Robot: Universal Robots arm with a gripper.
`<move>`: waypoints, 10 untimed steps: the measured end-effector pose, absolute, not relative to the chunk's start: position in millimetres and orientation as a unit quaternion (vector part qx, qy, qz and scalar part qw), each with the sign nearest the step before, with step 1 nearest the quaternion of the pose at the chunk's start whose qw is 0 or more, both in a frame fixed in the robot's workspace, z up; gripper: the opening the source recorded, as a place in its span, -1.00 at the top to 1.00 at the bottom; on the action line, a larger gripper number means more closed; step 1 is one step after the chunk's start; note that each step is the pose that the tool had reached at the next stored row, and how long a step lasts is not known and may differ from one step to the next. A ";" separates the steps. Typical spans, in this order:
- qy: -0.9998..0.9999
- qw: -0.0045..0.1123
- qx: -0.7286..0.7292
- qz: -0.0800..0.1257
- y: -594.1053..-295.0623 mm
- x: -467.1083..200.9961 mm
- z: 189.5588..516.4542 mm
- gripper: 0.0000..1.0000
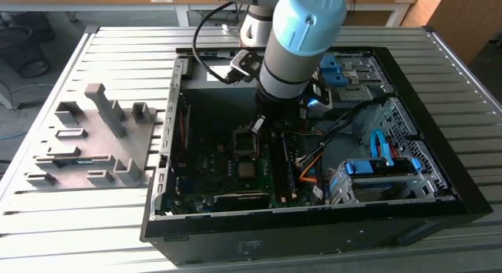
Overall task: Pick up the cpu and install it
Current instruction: 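Close the cpu cover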
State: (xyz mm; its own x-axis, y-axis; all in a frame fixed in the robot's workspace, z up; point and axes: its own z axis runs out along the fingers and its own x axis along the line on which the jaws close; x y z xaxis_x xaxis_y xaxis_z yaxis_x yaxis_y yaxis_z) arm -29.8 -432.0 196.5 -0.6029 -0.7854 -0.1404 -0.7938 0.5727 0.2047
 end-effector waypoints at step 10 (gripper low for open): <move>0.887 0.017 -0.444 0.124 -431.6 -32.3 188.5 0.80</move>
State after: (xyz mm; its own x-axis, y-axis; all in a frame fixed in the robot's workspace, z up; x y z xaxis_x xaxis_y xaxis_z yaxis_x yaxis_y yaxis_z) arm -32.3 -431.6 188.5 -0.6049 -0.7839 -0.1400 -0.7923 0.5748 0.2046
